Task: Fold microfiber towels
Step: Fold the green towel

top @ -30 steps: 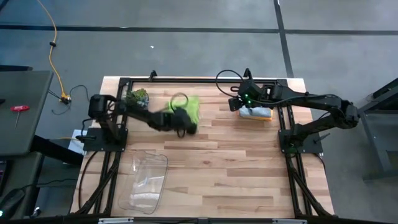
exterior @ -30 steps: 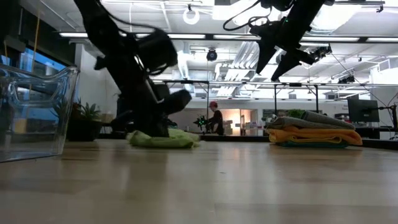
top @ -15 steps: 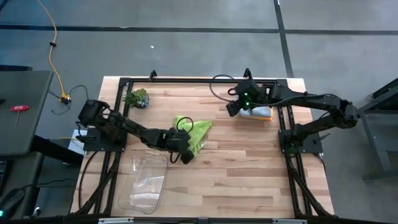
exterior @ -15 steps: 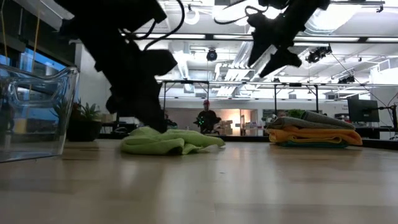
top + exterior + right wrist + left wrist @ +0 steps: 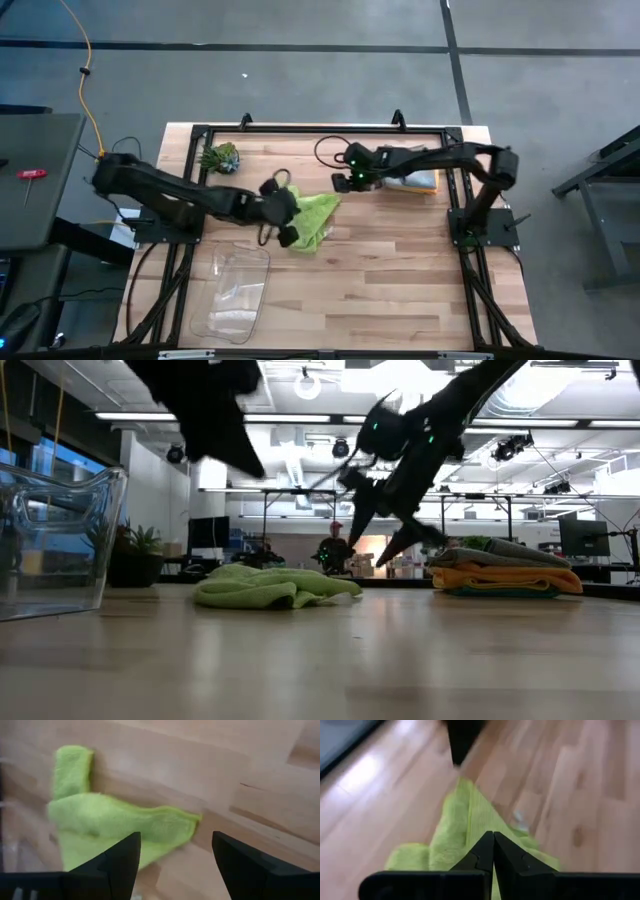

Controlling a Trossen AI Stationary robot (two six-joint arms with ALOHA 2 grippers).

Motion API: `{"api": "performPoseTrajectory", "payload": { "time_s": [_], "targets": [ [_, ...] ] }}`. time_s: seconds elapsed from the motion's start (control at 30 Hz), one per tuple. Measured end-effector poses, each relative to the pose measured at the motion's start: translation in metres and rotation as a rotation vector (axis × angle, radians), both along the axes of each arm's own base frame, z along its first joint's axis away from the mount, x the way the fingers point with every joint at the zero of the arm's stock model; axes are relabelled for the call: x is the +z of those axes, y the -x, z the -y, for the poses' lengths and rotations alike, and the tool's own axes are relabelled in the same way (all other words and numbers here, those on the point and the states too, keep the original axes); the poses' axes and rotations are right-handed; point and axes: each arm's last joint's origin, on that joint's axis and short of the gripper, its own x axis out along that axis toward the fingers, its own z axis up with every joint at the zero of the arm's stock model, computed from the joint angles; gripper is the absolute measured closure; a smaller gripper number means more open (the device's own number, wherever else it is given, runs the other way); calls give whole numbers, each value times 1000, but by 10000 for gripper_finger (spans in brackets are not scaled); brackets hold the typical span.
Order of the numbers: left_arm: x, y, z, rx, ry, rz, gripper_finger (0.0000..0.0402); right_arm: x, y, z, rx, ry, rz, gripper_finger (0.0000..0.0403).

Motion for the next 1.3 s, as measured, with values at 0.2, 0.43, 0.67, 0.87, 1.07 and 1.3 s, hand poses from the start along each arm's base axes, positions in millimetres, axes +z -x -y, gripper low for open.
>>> {"api": "performPoseTrajectory", "payload": {
  "time_s": [0.2,0.43,0.67,0.87,1.07,1.3],
  "targets": [
    [57,37,-3,6,-23,235,401,-31,-4,1,-13,-30,-96,164],
    [83,65,-4,33,-34,358,401,-33,-11,-3,-46,-1,-64,174],
    [85,67,-5,34,-33,367,401,-42,-27,-16,-76,5,3,202],
    [83,66,-3,16,-12,355,401,-50,-25,-19,-98,57,-79,208],
    [83,66,-2,8,-6,353,401,-50,-25,-18,-93,79,-68,233],
    [83,66,-2,7,-8,352,401,-52,-22,-18,-99,118,-108,375]
  ]
}}
